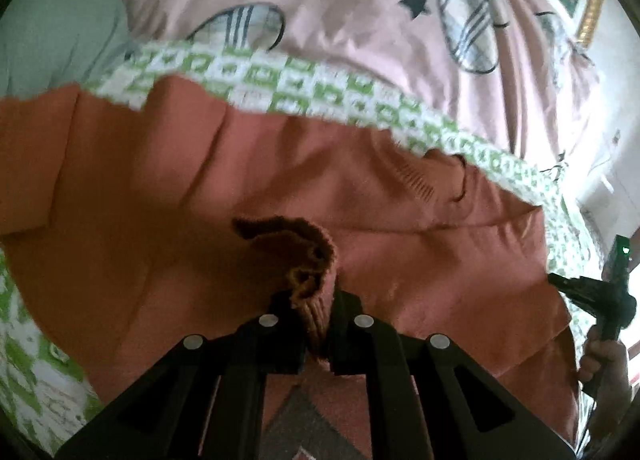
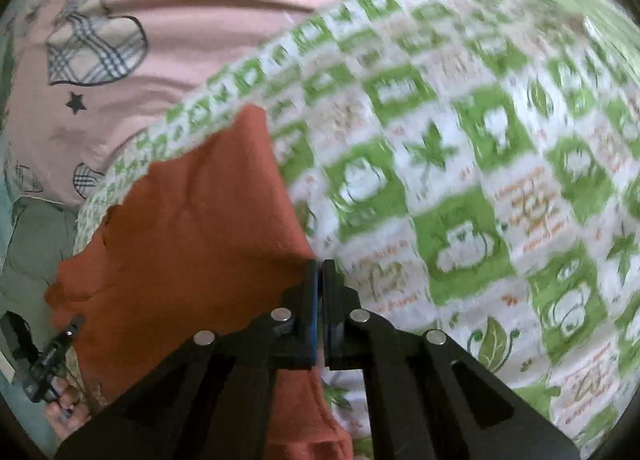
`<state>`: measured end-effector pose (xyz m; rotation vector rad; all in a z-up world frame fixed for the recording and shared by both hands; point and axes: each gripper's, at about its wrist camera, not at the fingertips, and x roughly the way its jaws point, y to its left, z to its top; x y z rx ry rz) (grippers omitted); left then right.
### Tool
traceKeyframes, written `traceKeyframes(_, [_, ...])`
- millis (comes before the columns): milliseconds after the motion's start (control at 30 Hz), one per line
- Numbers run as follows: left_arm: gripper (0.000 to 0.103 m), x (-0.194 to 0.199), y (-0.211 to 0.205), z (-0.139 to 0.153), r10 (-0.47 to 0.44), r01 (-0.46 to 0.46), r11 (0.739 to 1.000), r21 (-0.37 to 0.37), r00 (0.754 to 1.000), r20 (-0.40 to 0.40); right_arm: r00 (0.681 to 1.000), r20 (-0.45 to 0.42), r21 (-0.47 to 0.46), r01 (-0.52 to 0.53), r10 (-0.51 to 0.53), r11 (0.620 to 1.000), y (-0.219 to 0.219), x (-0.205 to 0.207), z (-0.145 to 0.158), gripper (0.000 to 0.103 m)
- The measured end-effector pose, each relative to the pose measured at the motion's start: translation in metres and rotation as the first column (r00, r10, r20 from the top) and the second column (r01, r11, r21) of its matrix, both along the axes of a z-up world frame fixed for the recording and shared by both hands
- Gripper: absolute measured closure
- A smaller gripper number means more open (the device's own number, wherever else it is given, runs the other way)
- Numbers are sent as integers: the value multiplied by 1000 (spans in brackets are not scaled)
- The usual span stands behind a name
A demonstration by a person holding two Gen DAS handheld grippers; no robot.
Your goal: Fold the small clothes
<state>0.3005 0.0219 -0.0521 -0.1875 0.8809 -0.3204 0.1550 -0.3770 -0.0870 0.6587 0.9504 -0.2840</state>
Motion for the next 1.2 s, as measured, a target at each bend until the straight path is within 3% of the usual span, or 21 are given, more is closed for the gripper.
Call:
traceKeyframes(67, [94, -3, 4, -1, 7, -7, 1000, -9, 1000, 4, 995, 94, -22, -32, 33, 999, 16, -10, 26, 97])
traceKeyframes(133, [94, -4, 5, -3, 12, -12, 1000, -12, 1000, 2, 984, 134, -6, -117, 117, 993, 37, -8, 35, 94])
traceKeyframes(233, [92, -5, 5, -5, 18, -18, 1000, 2, 1000, -6, 978, 53, 0, -202, 201, 979, 67, 8, 17, 78])
traceKeyframes(300, [89, -8, 11, -2, 35, -35, 999, 10, 999, -4, 984, -9, 2, -177, 177, 984, 67, 9, -5, 77])
traceKeyframes(433, [86, -27, 53, 11, 119, -121, 991, 60, 992, 36, 993, 28, 52, -114, 113, 992, 61, -10, 3, 75])
traceKeyframes(467, [85, -30, 65, 14, 147, -151, 986, 74, 988, 47, 992, 43, 57, -119, 116, 991, 63, -15, 8, 70])
traceKeyframes(533, [80, -32, 90, 23, 195, -200, 976, 83, 979, 64, 986, 89, 64, -147, 141, 987, 74, -26, 20, 42])
traceKeyframes(600, [65, -27, 111, 29, 242, -249, 962, 116, 968, 71, 976, 119, 63, -191, 183, 980, 94, -28, 28, 40])
traceKeyframes(700, [54, -11, 130, 33, 279, -289, 941, 174, 957, 78, 965, 130, 103, -240, 226, 965, 121, -34, 29, 40])
traceKeyframes(767, [50, 7, 136, 29, 283, -291, 928, 232, 957, 69, 959, 133, 138, -267, 250, 954, 136, -38, 27, 40])
traceKeyframes(933, [50, 52, 145, 1, 271, -254, 904, 345, 963, -2, 955, 120, 152, -288, 271, 946, 149, -38, 25, 40])
traceKeyframes(1033, [69, 68, 150, -12, 274, -244, 896, 370, 961, -30, 957, 114, 150, -283, 267, 947, 148, -45, 26, 40])
traceKeyframes(1100, [100, 71, 158, -8, 277, -249, 902, 353, 960, -31, 958, 115, 150, -279, 264, 949, 146, -47, 28, 40])
traceKeyframes(1200, [101, 63, 171, 6, 284, -266, 925, 271, 958, -29, 958, 128, 149, -276, 258, 950, 146, -50, 32, 40])
